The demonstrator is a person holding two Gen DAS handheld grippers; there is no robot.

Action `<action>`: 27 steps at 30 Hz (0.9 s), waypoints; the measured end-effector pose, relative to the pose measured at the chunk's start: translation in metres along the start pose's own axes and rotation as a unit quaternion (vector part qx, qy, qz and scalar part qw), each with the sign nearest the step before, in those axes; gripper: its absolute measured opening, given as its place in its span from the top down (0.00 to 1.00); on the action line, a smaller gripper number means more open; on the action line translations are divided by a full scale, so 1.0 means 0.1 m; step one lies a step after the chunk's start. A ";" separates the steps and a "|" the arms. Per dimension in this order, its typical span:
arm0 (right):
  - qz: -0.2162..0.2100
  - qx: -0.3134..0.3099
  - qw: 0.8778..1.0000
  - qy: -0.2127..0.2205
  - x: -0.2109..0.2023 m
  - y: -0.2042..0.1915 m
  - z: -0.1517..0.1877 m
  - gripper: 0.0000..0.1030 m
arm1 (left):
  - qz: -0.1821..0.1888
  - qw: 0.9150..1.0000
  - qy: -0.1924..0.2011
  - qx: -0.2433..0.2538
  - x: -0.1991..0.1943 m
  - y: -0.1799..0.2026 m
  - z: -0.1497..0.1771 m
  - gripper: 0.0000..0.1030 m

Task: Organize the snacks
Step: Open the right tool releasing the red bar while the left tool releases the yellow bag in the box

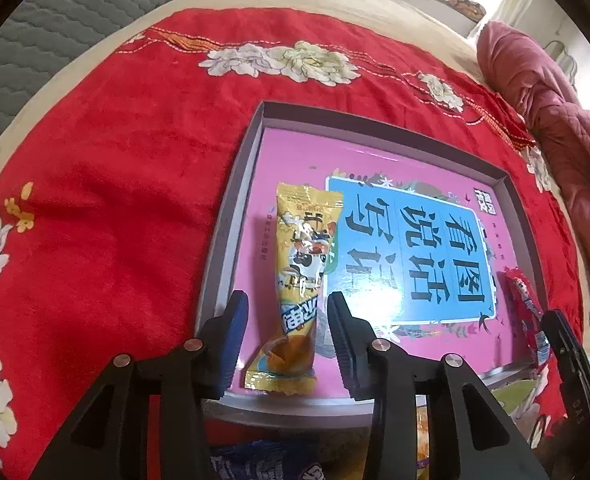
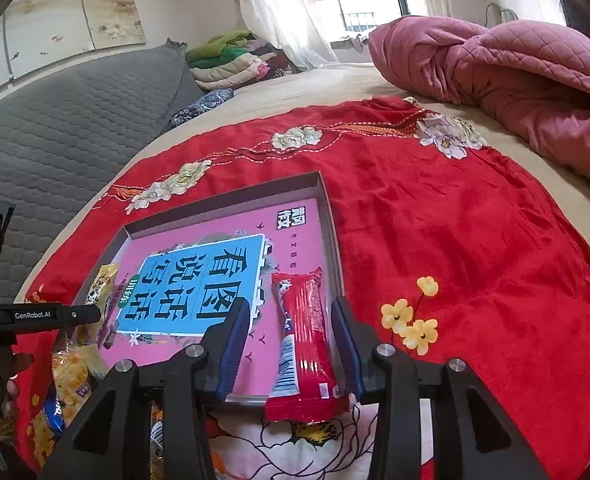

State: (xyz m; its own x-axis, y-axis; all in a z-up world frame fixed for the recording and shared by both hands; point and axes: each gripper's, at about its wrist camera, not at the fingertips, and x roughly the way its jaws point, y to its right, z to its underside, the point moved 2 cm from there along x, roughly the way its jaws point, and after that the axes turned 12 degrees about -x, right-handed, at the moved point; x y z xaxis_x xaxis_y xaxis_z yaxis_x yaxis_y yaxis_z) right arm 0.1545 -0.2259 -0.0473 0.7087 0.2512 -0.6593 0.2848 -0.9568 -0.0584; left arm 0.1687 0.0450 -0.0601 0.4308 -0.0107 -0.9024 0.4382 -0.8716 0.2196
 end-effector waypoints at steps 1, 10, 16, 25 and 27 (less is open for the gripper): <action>0.000 -0.001 1.000 0.003 -0.01 0.00 0.00 0.57 | -0.002 1.000 0.002 -0.001 -0.01 0.00 -0.01 0.59; -0.003 -0.008 1.000 0.015 -0.07 -0.05 -0.02 0.44 | 0.008 1.000 0.023 -0.006 -0.23 -0.03 -0.06 0.52; -0.009 -0.009 1.000 0.024 -0.11 -0.07 -0.04 0.41 | 0.012 0.999 0.029 -0.012 -0.34 -0.07 -0.08 0.52; -0.018 -0.007 0.999 0.037 -0.19 -0.07 -0.08 0.36 | 0.028 0.999 0.041 -0.022 -0.58 -0.12 -0.09 0.45; -0.021 -0.008 0.999 0.041 -0.22 -0.08 -0.09 0.34 | 0.028 0.998 0.044 -0.022 -0.63 -0.12 -0.08 0.45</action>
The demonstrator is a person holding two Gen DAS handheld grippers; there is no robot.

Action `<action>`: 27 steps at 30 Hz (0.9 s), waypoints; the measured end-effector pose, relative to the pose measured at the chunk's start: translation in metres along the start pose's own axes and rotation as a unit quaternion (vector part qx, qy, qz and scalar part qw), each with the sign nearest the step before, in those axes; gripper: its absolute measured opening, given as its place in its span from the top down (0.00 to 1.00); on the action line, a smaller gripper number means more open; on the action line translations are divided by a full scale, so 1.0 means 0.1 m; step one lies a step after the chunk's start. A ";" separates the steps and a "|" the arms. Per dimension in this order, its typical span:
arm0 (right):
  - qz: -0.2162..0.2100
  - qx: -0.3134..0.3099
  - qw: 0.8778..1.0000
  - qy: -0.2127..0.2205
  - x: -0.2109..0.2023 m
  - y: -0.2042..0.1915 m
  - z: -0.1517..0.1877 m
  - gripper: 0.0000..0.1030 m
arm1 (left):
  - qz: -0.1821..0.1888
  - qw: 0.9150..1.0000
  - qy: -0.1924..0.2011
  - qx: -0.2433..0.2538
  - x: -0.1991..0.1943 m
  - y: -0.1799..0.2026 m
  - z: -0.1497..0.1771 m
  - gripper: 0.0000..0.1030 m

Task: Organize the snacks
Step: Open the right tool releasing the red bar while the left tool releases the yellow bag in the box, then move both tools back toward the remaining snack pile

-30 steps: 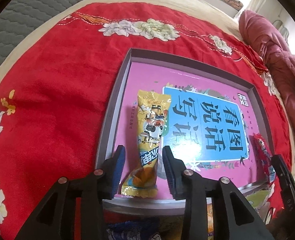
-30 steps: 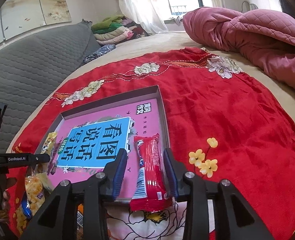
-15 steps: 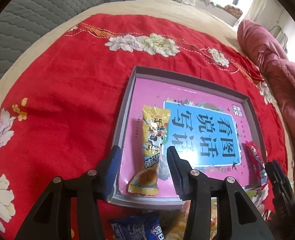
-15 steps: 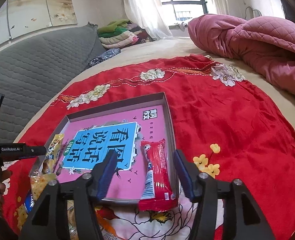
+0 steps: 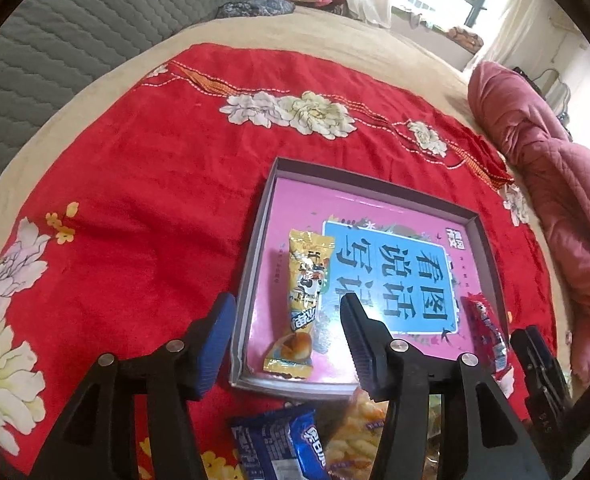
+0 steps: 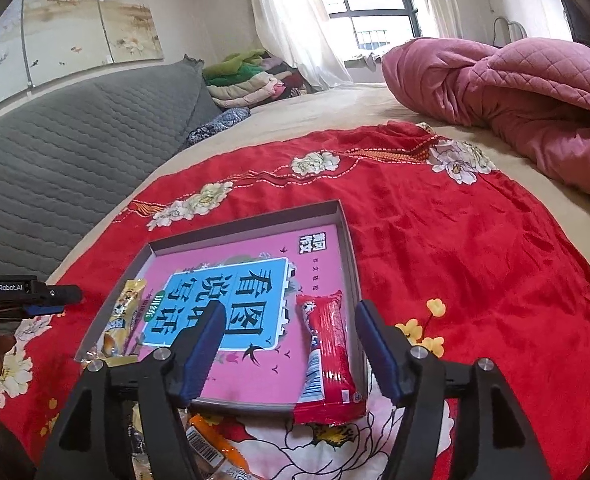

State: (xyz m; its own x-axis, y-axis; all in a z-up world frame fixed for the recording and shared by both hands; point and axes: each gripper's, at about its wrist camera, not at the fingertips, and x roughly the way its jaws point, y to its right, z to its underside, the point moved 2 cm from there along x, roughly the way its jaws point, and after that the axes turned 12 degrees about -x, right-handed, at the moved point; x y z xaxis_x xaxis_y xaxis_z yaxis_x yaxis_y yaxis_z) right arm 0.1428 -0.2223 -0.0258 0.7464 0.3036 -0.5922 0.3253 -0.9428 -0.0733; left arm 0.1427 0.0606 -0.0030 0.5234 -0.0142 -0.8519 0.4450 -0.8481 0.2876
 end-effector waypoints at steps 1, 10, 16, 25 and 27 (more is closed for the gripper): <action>-0.001 -0.001 1.000 0.002 -0.01 0.00 0.00 0.32 | 0.000 1.000 0.001 0.000 -0.01 0.00 0.00 0.45; -0.012 -0.004 1.000 0.019 -0.09 -0.04 -0.04 0.24 | 0.011 1.000 -0.009 -0.005 -0.10 0.01 0.08 0.44; -0.021 -0.011 0.999 0.025 -0.13 -0.07 -0.05 0.23 | 0.010 1.000 -0.010 -0.001 -0.17 0.04 0.14 0.43; -0.030 -0.021 0.999 0.031 -0.21 -0.14 -0.04 0.22 | 0.002 1.000 -0.014 0.004 -0.28 -0.04 0.21 0.43; -0.030 -0.025 0.999 0.033 -0.23 -0.15 -0.04 0.22 | -0.003 1.000 -0.016 -0.001 -0.29 -0.09 0.23 0.43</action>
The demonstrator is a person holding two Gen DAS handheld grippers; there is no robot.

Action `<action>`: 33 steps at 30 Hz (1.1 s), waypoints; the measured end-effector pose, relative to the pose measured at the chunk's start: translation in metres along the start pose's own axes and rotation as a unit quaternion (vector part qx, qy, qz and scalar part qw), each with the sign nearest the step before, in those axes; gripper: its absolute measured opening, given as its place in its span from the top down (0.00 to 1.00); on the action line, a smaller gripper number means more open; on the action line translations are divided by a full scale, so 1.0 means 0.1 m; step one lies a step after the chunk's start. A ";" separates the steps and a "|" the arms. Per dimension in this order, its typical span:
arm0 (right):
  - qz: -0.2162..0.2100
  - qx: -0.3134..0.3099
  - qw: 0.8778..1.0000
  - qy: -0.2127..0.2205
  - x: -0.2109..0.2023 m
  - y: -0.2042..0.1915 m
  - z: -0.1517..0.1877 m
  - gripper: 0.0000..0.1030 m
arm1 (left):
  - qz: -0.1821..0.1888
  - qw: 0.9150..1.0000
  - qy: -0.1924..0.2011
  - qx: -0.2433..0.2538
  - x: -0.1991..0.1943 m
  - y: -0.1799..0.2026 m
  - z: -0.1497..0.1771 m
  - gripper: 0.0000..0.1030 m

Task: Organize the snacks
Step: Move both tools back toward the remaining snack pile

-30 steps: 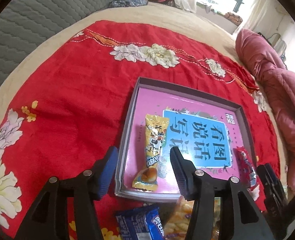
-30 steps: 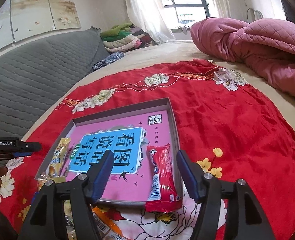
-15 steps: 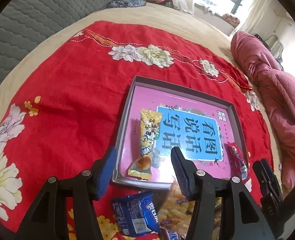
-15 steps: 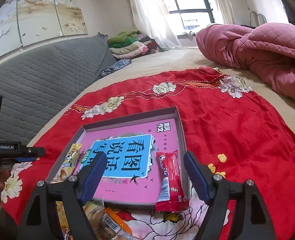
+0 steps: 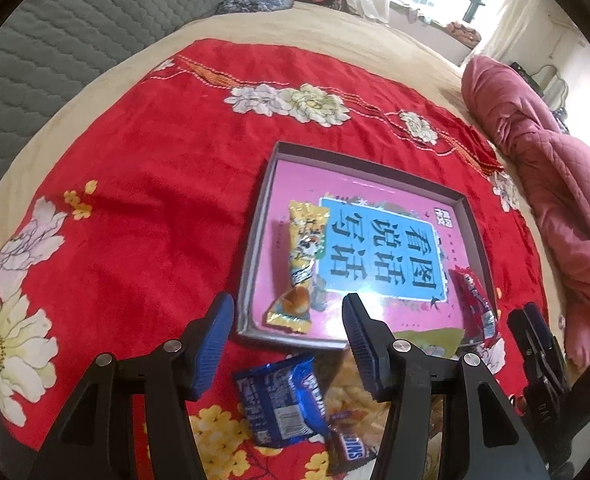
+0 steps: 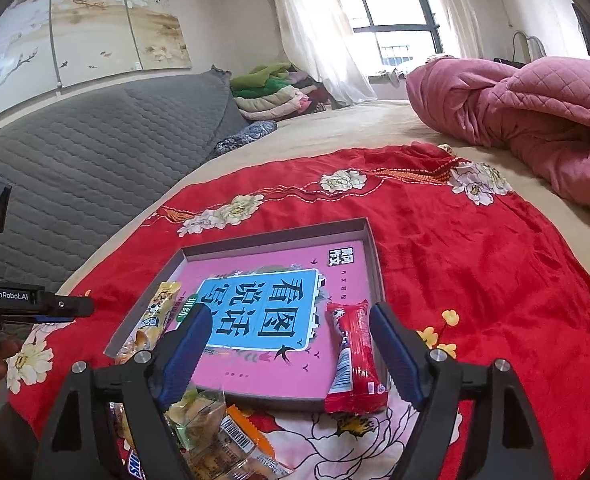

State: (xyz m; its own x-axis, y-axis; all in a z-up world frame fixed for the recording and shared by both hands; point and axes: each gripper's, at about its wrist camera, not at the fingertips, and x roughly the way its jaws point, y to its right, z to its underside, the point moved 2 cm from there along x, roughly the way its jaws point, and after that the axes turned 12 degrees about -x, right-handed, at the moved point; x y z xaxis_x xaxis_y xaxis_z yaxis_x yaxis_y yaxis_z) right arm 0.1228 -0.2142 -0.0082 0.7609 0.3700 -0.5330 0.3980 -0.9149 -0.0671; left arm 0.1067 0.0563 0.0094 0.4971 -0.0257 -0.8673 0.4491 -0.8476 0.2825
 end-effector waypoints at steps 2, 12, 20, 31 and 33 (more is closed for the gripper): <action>-0.002 -0.001 1.000 0.000 -0.01 0.00 0.00 0.22 | -0.005 1.000 -0.003 -0.003 -0.01 -0.04 0.02 0.43; -0.009 0.014 1.000 -0.003 -0.10 0.01 0.08 0.22 | -0.012 1.000 -0.009 -0.012 -0.06 -0.18 0.11 0.43; 0.000 0.020 1.000 -0.008 -0.22 -0.03 0.13 0.18 | -0.004 1.000 -0.015 -0.012 -0.07 -0.17 0.17 0.43; 0.020 0.031 0.998 -0.046 -0.29 -0.08 0.20 0.15 | 0.010 1.000 -0.022 -0.009 -0.06 -0.16 0.23 0.38; 0.021 0.032 0.997 -0.062 -0.27 -0.10 0.24 0.15 | 0.010 1.000 -0.024 -0.009 -0.06 -0.17 0.25 0.38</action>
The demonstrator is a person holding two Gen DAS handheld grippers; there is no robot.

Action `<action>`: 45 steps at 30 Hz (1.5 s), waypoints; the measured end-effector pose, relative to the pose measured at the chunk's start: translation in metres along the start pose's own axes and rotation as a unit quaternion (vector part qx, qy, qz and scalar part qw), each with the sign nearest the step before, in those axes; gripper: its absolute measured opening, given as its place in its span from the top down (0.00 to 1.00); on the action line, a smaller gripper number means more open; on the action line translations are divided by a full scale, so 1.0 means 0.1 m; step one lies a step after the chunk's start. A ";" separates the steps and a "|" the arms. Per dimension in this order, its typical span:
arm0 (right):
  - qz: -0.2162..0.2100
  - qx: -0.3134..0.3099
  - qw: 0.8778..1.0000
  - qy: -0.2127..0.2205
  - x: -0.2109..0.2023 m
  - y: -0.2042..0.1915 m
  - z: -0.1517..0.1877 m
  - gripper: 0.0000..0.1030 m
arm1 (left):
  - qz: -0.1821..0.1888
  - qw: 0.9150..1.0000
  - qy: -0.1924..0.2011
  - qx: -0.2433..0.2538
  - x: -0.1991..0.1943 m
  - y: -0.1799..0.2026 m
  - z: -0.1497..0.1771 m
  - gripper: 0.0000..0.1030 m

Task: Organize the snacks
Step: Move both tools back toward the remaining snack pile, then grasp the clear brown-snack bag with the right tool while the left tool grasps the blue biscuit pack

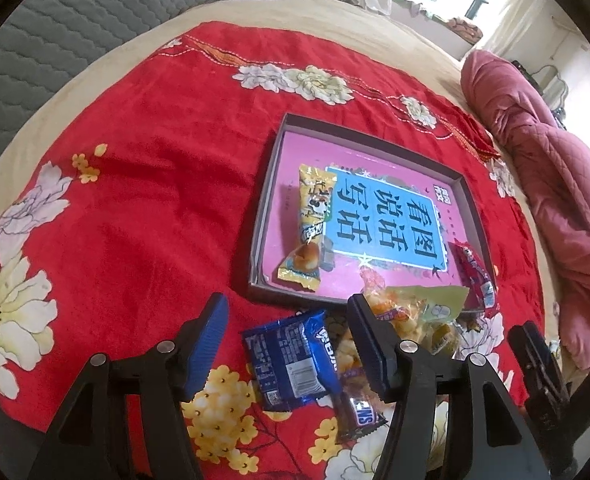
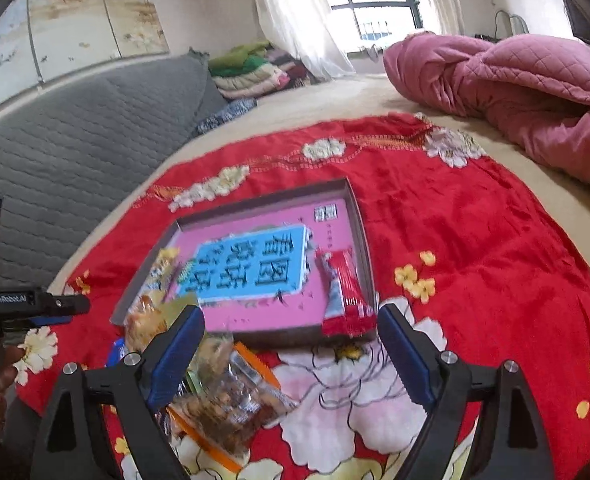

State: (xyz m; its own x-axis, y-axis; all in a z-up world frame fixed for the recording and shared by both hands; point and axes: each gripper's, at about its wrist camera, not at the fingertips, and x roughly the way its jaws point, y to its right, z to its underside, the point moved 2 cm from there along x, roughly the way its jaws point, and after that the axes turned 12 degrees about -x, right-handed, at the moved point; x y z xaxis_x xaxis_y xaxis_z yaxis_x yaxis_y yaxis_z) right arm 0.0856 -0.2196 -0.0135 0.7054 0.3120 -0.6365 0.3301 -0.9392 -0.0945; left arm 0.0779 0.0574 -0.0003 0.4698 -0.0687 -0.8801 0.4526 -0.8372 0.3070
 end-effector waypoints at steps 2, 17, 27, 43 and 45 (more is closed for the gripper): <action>-0.004 0.003 1.000 -0.007 -0.01 -0.01 0.02 0.15 | 0.002 1.000 -0.003 0.000 0.01 -0.01 0.02 0.38; -0.060 0.037 0.995 -0.072 0.07 -0.17 0.23 0.13 | -0.004 0.999 -0.035 -0.010 0.15 -0.11 0.17 0.36; -0.069 0.074 0.988 -0.113 0.19 -0.14 0.37 0.13 | 0.003 0.998 -0.052 -0.028 0.26 -0.23 0.21 0.36; -0.109 0.116 0.976 -0.150 0.36 -0.18 0.50 0.13 | 0.050 0.991 -0.096 -0.083 0.50 -0.34 0.29 0.36; -0.110 0.119 0.975 -0.151 0.38 -0.19 0.51 0.13 | 0.051 0.990 -0.098 -0.087 0.52 -0.34 0.29 0.35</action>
State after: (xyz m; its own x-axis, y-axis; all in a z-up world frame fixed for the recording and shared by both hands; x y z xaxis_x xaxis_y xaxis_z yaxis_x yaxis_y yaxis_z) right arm 0.0739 -0.1971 -0.0744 0.4047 0.4868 -0.7741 0.2728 -0.8723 -0.4059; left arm 0.0653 0.0661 -0.0674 0.3714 -0.2665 -0.8894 0.5414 -0.7160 0.4406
